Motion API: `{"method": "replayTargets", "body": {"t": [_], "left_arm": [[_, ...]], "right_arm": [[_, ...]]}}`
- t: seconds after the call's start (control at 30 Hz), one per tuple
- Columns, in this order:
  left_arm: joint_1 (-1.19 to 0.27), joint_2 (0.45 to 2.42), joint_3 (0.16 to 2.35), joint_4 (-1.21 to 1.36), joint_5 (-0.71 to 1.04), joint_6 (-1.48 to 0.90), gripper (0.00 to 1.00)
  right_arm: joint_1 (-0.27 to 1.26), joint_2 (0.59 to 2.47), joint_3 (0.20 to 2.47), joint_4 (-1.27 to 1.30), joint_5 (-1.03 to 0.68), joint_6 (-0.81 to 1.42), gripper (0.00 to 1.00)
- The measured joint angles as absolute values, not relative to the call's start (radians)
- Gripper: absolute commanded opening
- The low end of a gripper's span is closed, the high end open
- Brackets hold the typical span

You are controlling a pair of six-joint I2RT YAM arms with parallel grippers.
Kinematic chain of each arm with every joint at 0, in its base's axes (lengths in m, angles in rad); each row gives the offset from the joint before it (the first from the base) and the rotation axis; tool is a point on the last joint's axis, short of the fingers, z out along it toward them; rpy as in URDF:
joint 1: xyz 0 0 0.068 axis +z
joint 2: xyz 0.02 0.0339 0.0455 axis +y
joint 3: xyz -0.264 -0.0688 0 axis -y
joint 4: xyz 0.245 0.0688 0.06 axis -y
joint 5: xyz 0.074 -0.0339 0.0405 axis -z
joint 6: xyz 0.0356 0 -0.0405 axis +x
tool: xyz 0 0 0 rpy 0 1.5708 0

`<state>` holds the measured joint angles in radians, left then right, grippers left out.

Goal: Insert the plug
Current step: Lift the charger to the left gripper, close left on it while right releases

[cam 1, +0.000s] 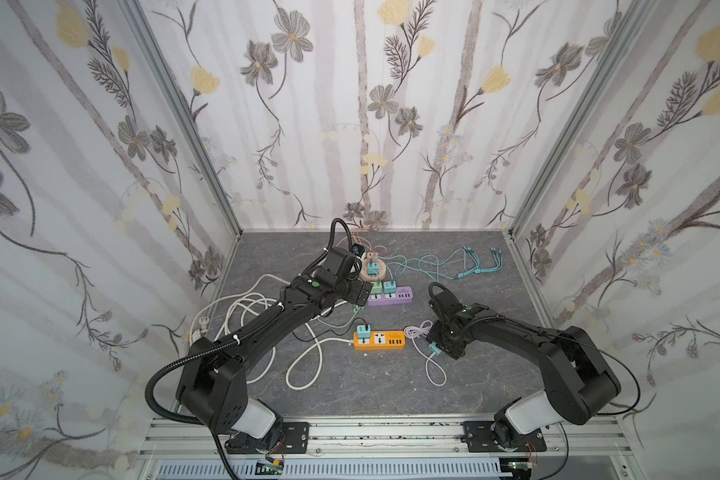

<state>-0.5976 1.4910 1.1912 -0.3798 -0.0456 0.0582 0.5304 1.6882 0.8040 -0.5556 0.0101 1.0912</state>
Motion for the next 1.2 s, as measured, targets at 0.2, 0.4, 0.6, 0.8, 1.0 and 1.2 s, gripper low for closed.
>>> {"method": "replayTargets", "body": {"t": [0.2, 0.4, 0.6, 0.8, 1.0, 1.2], "left_arm": [[-0.615, 1.497, 1.222, -0.427, -0.071, 0.063, 1.00], [-0.647, 1.530, 1.286, -0.474, -0.043, 0.036, 1.00], [-0.678, 1.572, 1.379, -0.490, 0.163, -0.034, 0.97], [-0.690, 1.612, 1.479, -0.533, 0.377, -0.087, 0.86], [-0.701, 1.617, 1.504, -0.578, 0.536, -0.140, 0.74], [-0.747, 1.638, 1.503, -0.575, 0.605, -0.198, 0.66]], "right_arm": [[0.530, 1.674, 0.804, -0.542, -0.001, 1.087, 0.34], [0.575, 1.539, 0.830, -0.542, 0.075, 0.964, 0.29], [0.603, 1.389, 0.828, -0.490, 0.139, 0.637, 0.25], [0.638, 1.210, 0.718, -0.301, 0.144, 0.193, 0.27], [0.653, 1.048, 0.569, -0.107, 0.031, -0.185, 0.27], [0.673, 1.028, 0.568, -0.006, -0.029, -0.331, 0.27]]}}
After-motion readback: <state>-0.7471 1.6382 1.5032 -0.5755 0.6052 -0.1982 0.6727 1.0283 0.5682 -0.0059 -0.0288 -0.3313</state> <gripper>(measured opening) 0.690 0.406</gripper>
